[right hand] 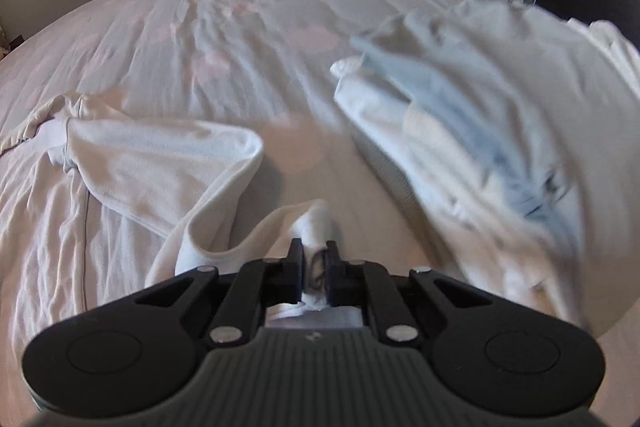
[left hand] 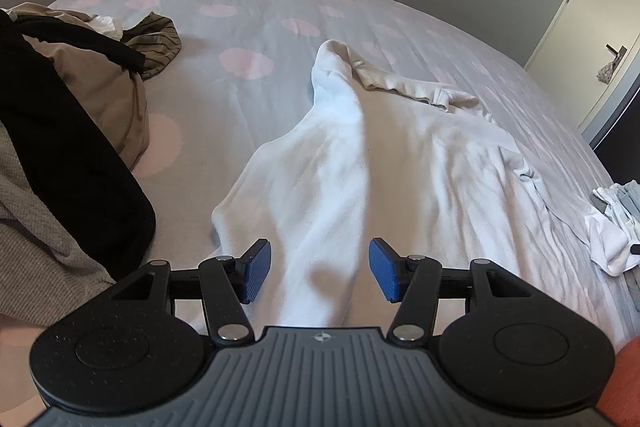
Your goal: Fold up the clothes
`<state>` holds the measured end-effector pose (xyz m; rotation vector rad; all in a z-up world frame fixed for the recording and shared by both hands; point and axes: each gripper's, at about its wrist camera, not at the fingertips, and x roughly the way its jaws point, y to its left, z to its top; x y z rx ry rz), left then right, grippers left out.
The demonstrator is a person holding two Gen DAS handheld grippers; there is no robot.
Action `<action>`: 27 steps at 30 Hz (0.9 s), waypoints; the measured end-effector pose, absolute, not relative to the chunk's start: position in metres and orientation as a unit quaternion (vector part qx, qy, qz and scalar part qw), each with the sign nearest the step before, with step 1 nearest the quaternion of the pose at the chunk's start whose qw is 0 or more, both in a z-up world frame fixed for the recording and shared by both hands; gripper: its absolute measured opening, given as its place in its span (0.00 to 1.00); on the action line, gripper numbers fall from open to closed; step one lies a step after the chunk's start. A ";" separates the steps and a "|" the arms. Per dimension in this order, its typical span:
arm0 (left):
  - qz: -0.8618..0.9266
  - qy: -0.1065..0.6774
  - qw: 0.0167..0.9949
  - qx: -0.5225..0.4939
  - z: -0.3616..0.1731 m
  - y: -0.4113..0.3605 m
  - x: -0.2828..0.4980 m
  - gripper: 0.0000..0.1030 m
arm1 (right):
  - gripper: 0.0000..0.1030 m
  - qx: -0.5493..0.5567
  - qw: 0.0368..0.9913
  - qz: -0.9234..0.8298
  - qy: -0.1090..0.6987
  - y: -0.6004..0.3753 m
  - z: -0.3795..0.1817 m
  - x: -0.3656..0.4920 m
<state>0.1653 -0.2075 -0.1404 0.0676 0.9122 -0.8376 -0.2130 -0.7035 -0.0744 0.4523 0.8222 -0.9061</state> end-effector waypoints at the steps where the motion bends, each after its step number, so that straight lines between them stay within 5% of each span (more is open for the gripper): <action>1: -0.393 0.426 0.814 0.029 -0.139 -0.207 0.165 0.51 | 0.11 0.204 0.796 -0.429 0.375 -0.707 -0.061 -0.219; 13: -0.394 0.423 0.816 0.019 -0.137 -0.203 0.166 0.51 | 0.11 0.156 0.774 -0.531 0.307 -0.736 0.044 -0.288; 27: -0.386 0.429 0.816 0.028 -0.140 -0.203 0.167 0.51 | 0.18 0.198 0.738 -0.547 0.344 -0.754 -0.030 -0.317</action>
